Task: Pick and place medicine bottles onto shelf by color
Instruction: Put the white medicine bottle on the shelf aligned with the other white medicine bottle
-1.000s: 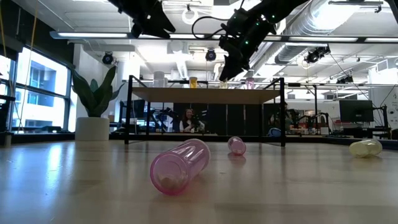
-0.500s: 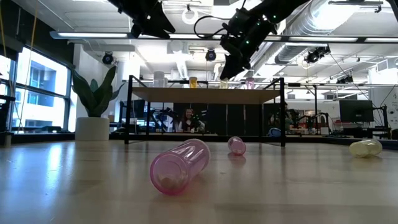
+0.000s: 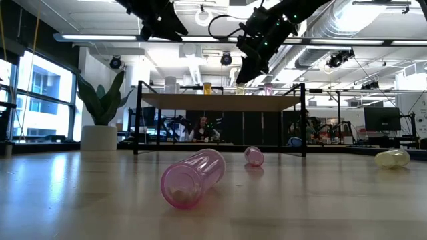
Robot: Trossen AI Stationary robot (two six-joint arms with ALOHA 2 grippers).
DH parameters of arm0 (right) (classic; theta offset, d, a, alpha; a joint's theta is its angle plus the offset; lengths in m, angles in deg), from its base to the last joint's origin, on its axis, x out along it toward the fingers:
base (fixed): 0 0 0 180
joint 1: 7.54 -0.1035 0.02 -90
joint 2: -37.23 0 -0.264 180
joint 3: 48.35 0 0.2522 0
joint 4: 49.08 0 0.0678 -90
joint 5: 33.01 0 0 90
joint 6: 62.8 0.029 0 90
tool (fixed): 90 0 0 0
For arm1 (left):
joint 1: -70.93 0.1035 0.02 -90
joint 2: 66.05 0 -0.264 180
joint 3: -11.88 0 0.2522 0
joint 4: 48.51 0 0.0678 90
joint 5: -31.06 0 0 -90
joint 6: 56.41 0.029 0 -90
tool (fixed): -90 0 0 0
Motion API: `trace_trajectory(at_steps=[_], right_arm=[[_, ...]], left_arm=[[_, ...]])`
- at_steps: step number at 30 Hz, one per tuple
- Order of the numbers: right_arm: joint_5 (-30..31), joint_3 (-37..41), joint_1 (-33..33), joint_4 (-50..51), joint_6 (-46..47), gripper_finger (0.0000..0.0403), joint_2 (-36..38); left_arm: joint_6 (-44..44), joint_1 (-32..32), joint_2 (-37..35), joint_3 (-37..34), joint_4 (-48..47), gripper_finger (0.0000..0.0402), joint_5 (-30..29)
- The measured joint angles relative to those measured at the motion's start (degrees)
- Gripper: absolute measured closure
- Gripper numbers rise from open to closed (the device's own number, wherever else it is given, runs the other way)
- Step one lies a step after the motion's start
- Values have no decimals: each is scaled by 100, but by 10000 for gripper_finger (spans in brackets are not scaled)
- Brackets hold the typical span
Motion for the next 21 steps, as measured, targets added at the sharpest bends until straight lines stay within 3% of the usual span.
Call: trace_trajectory(at_steps=[16, 21], right_arm=[[-4, -24, 0, 8, 157, 256, 84], [22, -555, -42, 624, 349, 256, 96]], left_arm=[[92, 2, 0, 0, 2, 209, -109], [42, 0, 0, 0, 1, 209, -138]])
